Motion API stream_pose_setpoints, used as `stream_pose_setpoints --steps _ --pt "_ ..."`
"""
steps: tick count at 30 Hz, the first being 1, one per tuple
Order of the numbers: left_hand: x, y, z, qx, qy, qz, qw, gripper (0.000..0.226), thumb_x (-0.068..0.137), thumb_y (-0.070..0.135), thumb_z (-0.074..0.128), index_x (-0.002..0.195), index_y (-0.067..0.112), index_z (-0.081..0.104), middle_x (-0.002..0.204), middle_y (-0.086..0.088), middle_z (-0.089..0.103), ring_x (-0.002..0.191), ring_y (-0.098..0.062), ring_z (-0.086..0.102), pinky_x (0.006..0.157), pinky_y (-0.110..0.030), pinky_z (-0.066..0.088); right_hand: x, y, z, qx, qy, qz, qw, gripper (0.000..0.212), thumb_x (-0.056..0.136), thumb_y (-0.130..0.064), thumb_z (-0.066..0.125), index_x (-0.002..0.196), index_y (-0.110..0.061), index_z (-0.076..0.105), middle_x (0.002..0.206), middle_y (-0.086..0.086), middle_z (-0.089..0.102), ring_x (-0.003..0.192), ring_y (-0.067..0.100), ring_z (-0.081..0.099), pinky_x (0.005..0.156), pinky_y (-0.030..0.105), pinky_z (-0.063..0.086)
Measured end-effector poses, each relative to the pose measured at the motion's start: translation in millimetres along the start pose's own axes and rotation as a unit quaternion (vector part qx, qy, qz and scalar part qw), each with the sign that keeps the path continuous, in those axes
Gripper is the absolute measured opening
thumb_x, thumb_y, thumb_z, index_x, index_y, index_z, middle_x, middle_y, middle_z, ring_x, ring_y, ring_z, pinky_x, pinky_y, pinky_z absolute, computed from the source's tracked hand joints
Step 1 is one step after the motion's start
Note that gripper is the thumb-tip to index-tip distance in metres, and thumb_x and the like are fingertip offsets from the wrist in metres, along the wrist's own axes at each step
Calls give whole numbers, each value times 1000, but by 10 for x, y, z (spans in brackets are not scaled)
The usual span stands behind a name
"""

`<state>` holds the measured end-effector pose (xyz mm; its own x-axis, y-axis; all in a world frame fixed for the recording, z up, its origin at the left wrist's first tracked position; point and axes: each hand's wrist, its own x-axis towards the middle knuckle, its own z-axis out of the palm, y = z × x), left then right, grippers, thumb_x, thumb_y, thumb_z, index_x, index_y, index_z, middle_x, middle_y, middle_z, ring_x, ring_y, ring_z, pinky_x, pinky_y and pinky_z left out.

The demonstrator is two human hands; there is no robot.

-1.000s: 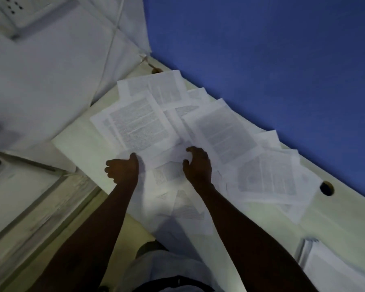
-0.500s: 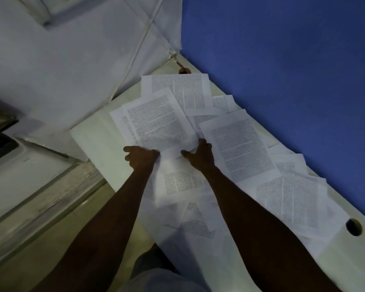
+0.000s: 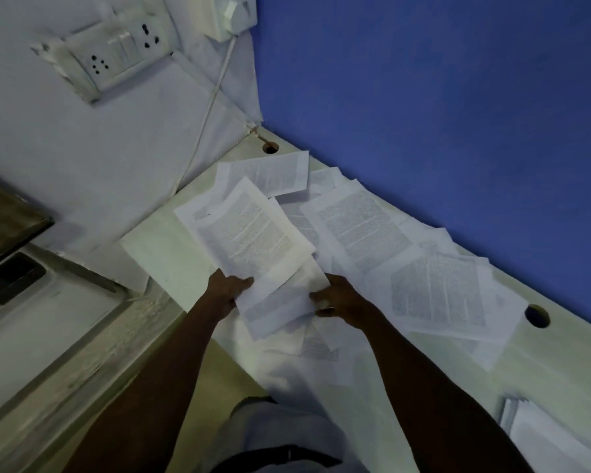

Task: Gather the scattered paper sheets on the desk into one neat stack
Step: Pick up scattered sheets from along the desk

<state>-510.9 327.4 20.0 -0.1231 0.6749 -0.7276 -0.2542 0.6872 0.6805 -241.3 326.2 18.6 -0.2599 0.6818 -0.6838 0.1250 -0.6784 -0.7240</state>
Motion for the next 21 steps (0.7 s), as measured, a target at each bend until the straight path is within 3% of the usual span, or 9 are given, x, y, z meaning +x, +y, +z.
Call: stream_pose_setpoints --steps 3,6,9,13,16,18,20,21 --pt "-257 -137 42 28 -36 0 999 58 73 -12 76 128 -1 60 124 -20 66 109 -40 64 87 -54 55 -235 226 -106 71 -5 20 997 48 85 -9 73 131 -13 61 132 14 61 109 33 63 86 43 60" --pt "-408 -282 2 60 -61 8 996 49 74 -16 74 118 2 65 118 -19 69 103 -40 67 83 -55 58 -468 355 -152 165 -2 55 985 40 88 -33 71 125 -17 66 129 15 66 114 35 64 89 46 60" --pt "-475 -393 -69 98 -55 8 994 49 67 -19 78 111 1 70 112 -17 72 101 -38 68 87 -56 57 -594 445 -102 93 41 62 993 49 83 -54 79 120 -24 70 121 10 72 111 32 68 81 43 63" --pt "-448 -447 -183 163 -80 -30 983 57 55 -23 80 108 -3 73 109 -17 73 99 -36 69 78 -47 61 -546 548 141 -4 87 52 995 55 76 -49 88 119 -20 70 118 4 74 106 25 70 94 45 59" --pt "-303 -418 -313 244 -134 -73 958 49 59 -20 80 105 -5 75 113 -17 73 90 -28 71 66 -31 59 -359 612 343 60 202 50 976 80 62 -39 98 127 -15 56 125 12 66 106 28 69 89 45 61" --pt "-204 -348 -395 293 -163 -108 936 36 61 -15 81 95 -5 77 109 -19 73 85 -29 71 67 -32 58 -232 626 453 62 337 67 937 98 55 -39 98 135 -10 49 137 18 54 113 33 65 97 48 58" --pt "-126 -267 -464 307 -188 -127 924 28 58 -12 83 83 -1 78 101 -18 73 82 -30 71 74 -38 59 -193 594 537 27 446 121 886 100 73 -32 91 148 -2 32 148 27 36 130 43 51 109 50 48" --pt "-104 -218 -486 298 -199 -128 925 27 61 -9 84 85 2 78 101 -18 74 85 -32 72 79 -41 60 -187 581 580 32 462 152 873 99 82 -31 85 153 1 24 153 30 30 137 46 43 114 50 43"
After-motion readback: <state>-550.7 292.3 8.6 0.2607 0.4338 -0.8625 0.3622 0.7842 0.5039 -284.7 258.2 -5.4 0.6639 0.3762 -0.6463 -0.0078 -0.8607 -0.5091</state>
